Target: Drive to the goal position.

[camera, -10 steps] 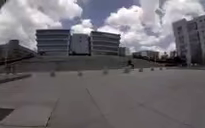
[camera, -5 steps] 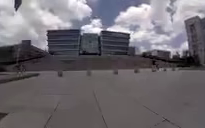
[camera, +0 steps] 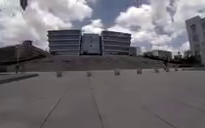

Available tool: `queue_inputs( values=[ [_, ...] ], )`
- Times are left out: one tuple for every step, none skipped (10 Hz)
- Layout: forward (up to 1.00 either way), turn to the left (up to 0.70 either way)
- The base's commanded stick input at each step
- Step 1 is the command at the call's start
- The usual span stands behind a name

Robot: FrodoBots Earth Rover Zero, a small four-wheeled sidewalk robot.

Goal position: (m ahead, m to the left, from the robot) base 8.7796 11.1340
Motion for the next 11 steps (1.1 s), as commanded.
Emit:
queue_inputs(
  values=[
    [0.7,0.35],
    [0.7,0.22],
    [0.7,0.08],
    [0.7,0.0],
    [0.7,0.0],
    [0.7,0.0],
    [0.7,0.0],
    [0.7,0.0],
    [0.7,0.04],
    [0.7,0.35],
    [0.7,0.21]
  ],
)
